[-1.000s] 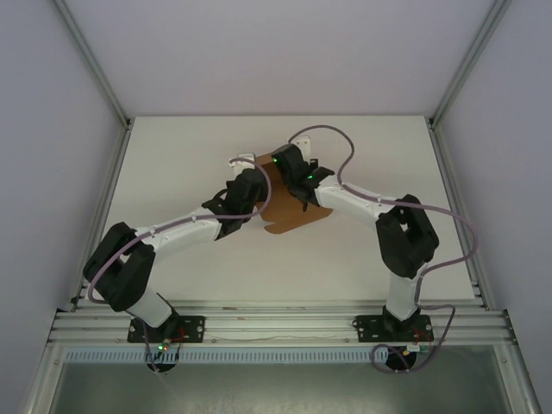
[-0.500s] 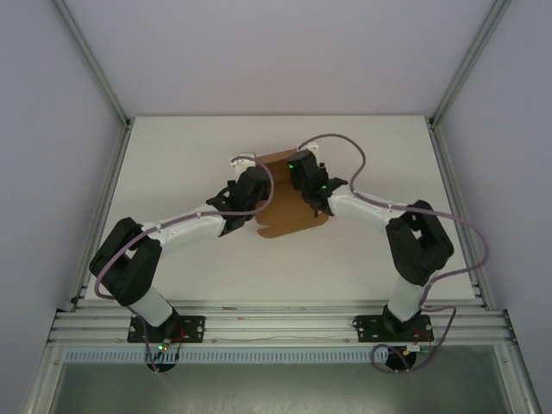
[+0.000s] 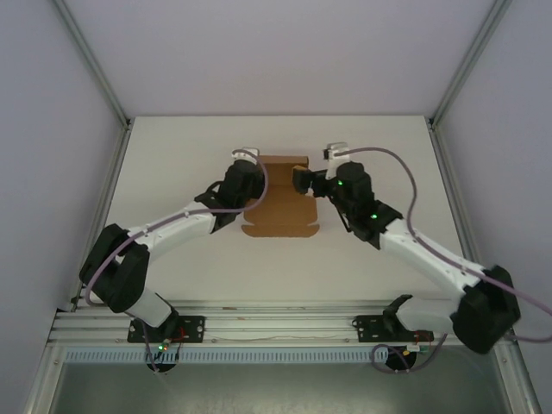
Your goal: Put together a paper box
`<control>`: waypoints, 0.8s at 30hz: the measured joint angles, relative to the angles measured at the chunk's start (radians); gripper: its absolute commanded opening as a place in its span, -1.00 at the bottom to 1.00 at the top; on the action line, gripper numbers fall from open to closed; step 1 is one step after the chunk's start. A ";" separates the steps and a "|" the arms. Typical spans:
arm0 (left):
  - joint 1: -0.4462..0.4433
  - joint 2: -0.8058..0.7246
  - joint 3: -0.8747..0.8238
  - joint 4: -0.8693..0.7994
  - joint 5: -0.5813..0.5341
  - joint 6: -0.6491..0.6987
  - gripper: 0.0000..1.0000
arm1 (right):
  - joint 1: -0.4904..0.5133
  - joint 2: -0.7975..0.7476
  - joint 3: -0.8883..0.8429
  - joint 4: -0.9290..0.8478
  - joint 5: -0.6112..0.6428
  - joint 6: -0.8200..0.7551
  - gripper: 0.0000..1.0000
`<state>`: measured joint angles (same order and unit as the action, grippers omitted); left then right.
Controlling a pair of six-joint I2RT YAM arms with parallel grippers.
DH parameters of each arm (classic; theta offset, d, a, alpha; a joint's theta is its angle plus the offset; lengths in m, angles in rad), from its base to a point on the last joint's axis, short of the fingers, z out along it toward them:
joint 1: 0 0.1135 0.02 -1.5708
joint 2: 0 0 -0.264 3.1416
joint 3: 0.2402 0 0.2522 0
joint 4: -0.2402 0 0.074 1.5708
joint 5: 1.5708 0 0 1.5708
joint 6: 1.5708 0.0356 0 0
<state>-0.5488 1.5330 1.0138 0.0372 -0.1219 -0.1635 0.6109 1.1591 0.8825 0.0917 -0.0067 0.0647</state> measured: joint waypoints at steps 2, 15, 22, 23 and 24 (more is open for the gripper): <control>0.042 0.004 0.061 -0.108 0.099 0.115 -1.00 | -0.021 -0.076 0.000 -0.051 0.026 0.034 1.00; 0.024 0.231 0.468 -0.747 0.345 0.814 -1.00 | -0.237 -0.271 -0.132 -0.420 0.091 0.172 0.99; -0.061 0.558 0.699 -0.855 0.237 0.889 -1.00 | -0.271 -0.238 -0.134 -0.467 0.088 0.187 0.99; -0.071 0.594 0.720 -0.858 0.217 0.894 -1.00 | -0.275 -0.227 -0.133 -0.468 0.088 0.187 1.00; -0.082 0.629 0.739 -0.856 0.192 0.898 -1.00 | -0.280 -0.216 -0.133 -0.468 0.087 0.187 1.00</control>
<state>-0.6304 2.1620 1.7527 -0.8192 0.0704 0.7345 0.3309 0.9436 0.7494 -0.3767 0.0799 0.2512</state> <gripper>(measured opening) 0.076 0.998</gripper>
